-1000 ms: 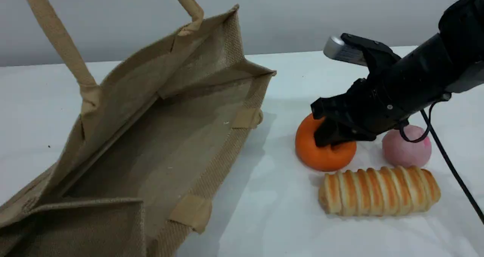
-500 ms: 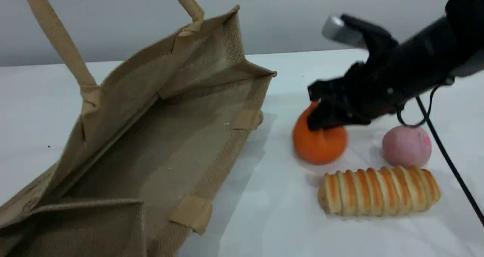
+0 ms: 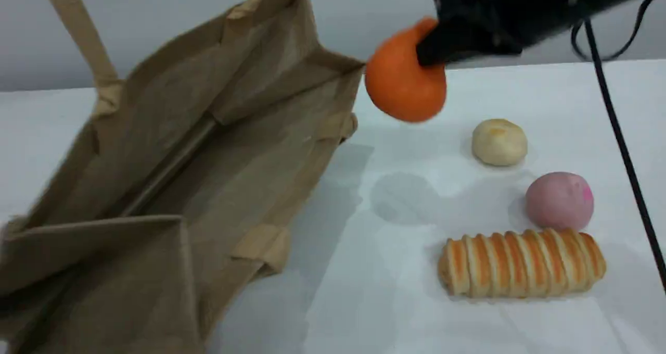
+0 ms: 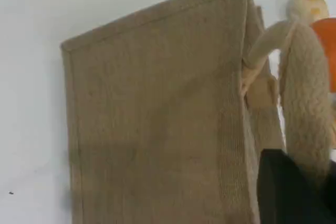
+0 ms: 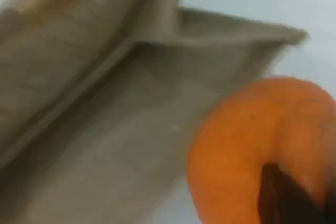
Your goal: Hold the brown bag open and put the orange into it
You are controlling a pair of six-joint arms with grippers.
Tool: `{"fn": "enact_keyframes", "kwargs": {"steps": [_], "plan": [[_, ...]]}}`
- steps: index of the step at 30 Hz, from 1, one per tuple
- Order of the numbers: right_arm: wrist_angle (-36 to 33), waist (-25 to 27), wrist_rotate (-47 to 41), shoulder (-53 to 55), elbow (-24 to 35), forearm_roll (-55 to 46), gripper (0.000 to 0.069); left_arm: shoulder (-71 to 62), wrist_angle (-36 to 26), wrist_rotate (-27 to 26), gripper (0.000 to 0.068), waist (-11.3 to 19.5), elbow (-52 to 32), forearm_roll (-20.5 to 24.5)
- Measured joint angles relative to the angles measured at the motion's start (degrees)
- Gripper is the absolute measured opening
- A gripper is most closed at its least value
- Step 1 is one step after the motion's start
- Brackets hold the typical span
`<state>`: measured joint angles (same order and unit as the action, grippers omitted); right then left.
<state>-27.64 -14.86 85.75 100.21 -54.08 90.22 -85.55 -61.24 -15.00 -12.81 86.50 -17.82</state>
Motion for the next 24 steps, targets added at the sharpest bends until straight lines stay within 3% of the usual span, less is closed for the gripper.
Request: {"fn": "enact_keyframes", "kwargs": {"steps": [11,17,20,24], "plan": [[-9.1,0.0,-7.5,-6.1,0.1,-7.1,0.0019,0.0,1.6,-3.9,0.0083,-4.0,0.0,-1.9],[-14.4,-0.3,-11.0,-6.1,0.1,-9.9,0.0019,0.0,2.5,-4.3,0.0083,-4.1,0.0,-2.3],[-15.0,-2.6,-11.0,-6.0,0.1,-9.6,0.0019,0.0,2.7,-4.3,0.0083,-4.1,0.0,-2.6],[-10.3,-8.5,-11.0,-5.8,0.1,-9.2,0.0019,0.0,2.9,-4.3,0.0083,-4.1,0.0,-3.5]]}}
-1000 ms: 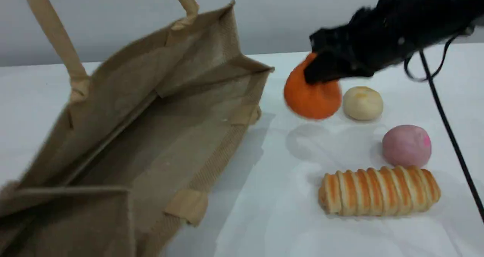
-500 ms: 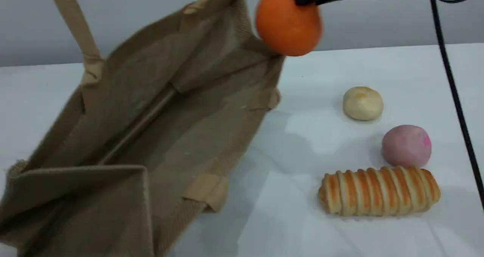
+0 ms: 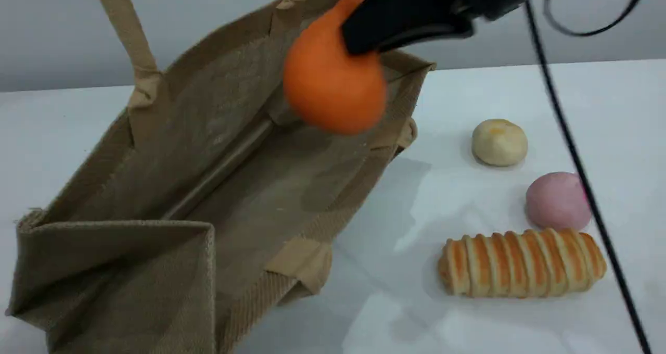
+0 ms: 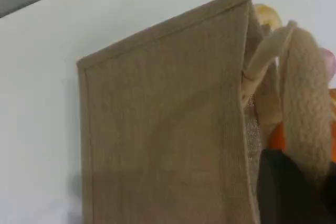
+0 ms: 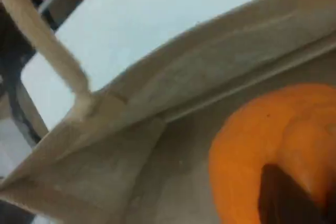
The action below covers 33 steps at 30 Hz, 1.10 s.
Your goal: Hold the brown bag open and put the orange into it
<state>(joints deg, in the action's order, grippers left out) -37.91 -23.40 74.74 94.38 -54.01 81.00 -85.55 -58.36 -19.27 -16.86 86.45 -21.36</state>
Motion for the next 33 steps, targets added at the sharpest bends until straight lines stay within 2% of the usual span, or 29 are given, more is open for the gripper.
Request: {"fn": "enact_keyframes", "kwargs": {"steps": [5,9,16,24,33], "plan": [[7.0,-7.7,0.3,1.3,-0.1,3.1,0.0019,0.0,-0.1,0.0,0.0083,0.0,0.0,-0.2],[7.3,-10.3,3.4,5.2,-0.1,7.2,0.0020,0.0,-0.2,0.0,0.0083,0.0,0.0,-0.4],[7.7,-10.4,10.7,13.2,-3.3,16.5,0.0020,0.0,-0.8,0.0,0.0083,0.0,0.0,-1.4],[8.2,-10.4,10.4,20.0,-8.8,16.6,0.0020,0.0,-1.1,0.0,0.0083,0.0,0.0,-1.4],[8.1,-10.4,10.4,21.3,-9.4,16.4,0.0024,0.0,-1.2,0.0,0.0083,0.0,0.0,-1.0]]}}
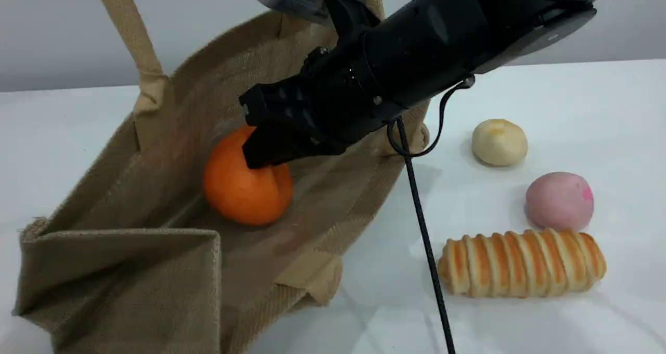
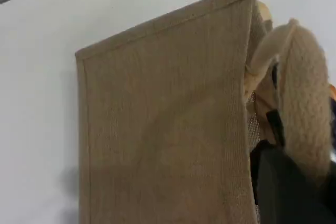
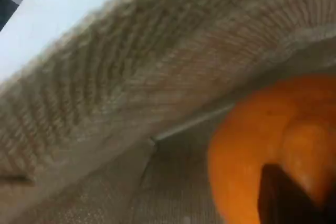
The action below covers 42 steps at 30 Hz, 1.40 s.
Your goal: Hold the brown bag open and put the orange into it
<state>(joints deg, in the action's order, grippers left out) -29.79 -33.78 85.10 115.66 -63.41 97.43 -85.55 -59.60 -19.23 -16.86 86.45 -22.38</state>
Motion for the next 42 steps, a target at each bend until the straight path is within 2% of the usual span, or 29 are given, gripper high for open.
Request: {"fn": "enact_keyframes", "kwargs": {"steps": [5,8,13,16,24,30,38,42], "plan": [[-0.8,0.0,0.4,0.0,0.0,-0.4,0.0076,0.0,0.0,0.0,0.0083,0.0,0.0,0.0],[-0.7,0.0,0.4,-0.1,0.0,-0.4,0.0178,0.0,0.0,0.0,0.0083,0.0,0.0,0.0],[-2.0,0.0,0.4,-0.3,0.0,-0.8,0.0398,0.0,-0.3,0.0,0.0083,0.0,0.0,1.5],[-4.8,0.1,0.0,-0.4,0.0,-3.2,0.0456,0.0,-0.3,0.0,0.0083,0.0,0.0,1.8],[-6.4,0.9,-7.0,-5.7,0.1,-12.7,0.0470,0.0,-0.2,0.0,0.0083,0.0,0.0,1.8],[-8.1,4.8,-17.8,-14.1,0.1,-26.0,0.0471,-0.1,-0.1,0.0,0.0083,0.0,0.0,3.0],[-17.5,11.7,-35.1,-20.0,0.2,-44.7,0.0471,-3.8,-1.2,0.0,0.0083,0.0,-0.2,2.8],[-23.2,12.8,-41.3,-19.9,0.2,-51.1,0.0471,-5.3,1.6,0.0,0.0083,0.0,-2.4,2.8]]}}
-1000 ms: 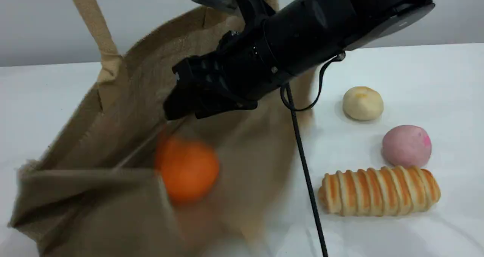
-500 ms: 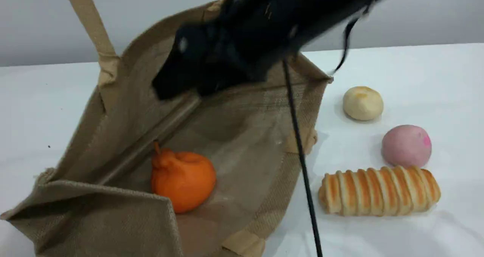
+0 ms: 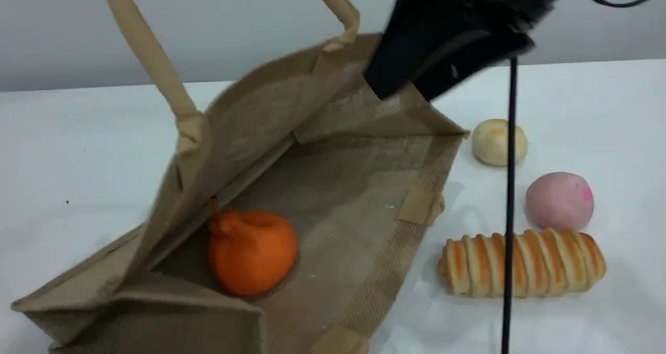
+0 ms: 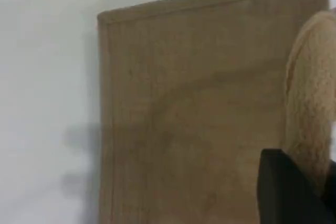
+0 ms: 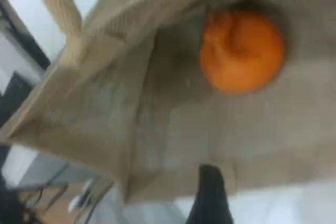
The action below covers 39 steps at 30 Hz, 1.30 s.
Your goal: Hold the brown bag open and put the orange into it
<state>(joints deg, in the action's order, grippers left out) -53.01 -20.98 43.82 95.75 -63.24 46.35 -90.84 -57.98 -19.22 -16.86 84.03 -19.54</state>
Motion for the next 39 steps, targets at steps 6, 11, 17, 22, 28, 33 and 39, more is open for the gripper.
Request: {"fn": "enact_keyframes", "kwargs": {"steps": [6,11,17,22,28,33,39], "plan": [[-3.5,0.0,-5.1,-0.9,0.0,-3.3,0.0471,0.1,7.3,0.0,0.0083,0.0,-9.1,-0.6],[-4.2,0.0,-6.0,-3.9,0.0,-4.0,0.0471,0.1,15.1,-1.3,0.0085,0.0,-18.5,-4.8],[-4.0,0.0,-11.3,-9.5,0.0,-10.1,0.0471,0.1,24.7,-5.4,0.0096,0.0,-27.3,-11.4],[-4.0,-0.1,-17.1,-15.3,0.0,-17.0,0.0471,0.1,27.4,-9.5,0.0143,0.0,-29.7,-14.0],[-4.8,-0.1,-25.7,-23.3,0.0,-26.9,0.0471,0.1,28.5,-13.9,0.0324,0.0,-29.7,-13.8],[-7.2,-0.1,-30.8,-29.5,0.0,-34.3,0.0471,0.1,28.3,-15.5,0.0510,0.0,-29.7,-13.5],[-10.3,-0.1,-34.7,-34.8,0.0,-40.7,0.0471,0.1,27.5,-15.0,0.0587,0.0,-29.7,-14.3]]}}
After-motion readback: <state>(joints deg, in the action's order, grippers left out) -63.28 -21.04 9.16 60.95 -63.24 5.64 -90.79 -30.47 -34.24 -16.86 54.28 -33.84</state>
